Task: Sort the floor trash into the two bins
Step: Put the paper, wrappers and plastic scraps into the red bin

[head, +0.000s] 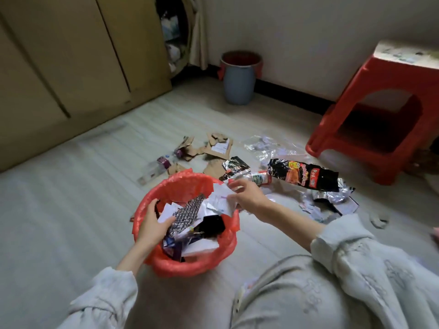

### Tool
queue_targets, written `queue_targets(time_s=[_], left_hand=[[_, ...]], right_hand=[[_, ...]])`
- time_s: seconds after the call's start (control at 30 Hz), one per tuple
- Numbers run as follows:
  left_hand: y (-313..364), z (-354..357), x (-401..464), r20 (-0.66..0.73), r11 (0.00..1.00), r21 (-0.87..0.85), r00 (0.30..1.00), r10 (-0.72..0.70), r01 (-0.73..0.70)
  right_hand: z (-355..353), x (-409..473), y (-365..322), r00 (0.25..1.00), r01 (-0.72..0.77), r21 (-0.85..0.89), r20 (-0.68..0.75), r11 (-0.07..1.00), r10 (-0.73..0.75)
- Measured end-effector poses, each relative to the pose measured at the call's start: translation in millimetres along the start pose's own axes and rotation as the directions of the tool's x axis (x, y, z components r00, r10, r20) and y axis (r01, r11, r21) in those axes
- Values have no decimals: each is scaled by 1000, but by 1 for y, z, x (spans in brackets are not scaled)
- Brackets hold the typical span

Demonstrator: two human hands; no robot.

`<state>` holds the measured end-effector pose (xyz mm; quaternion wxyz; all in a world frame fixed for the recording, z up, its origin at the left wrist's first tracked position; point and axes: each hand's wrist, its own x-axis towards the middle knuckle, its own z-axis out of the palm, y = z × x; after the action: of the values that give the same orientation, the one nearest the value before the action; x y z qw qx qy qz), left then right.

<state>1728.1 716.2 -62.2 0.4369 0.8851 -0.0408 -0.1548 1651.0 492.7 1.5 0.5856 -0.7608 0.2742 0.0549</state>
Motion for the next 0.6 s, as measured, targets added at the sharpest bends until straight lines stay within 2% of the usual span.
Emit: queue_targets(time_s=[0.1,0.13,0.2,0.3,0.37,0.47,0.6], left_hand=[[-4,0,-4,118,985,156,989,-88,69],[-3,0,-5,105,977,208,992,-67,44],[9,-1,-6,67,963,267,997,33,-49],[37,3,-6,85,943,265,979,183,-199],[63,15,-7,134,920,248,951,278,-303],[107,45,-9,250,871,210,886,390,-443],[148,112,-5,440,812,175,782,441,-556]], right_hand=[[0,-6,1,966,-91,67,250,994,71],[-1,-9,2,941,-125,39,320,991,106],[-5,-12,7,917,-154,-50,364,987,162],[-15,-19,11,936,-133,-210,295,969,193],[-26,-22,11,962,-91,-274,223,958,155],[-51,-23,14,976,-50,-253,192,966,101],[-108,-28,54,987,-91,-201,112,975,115]])
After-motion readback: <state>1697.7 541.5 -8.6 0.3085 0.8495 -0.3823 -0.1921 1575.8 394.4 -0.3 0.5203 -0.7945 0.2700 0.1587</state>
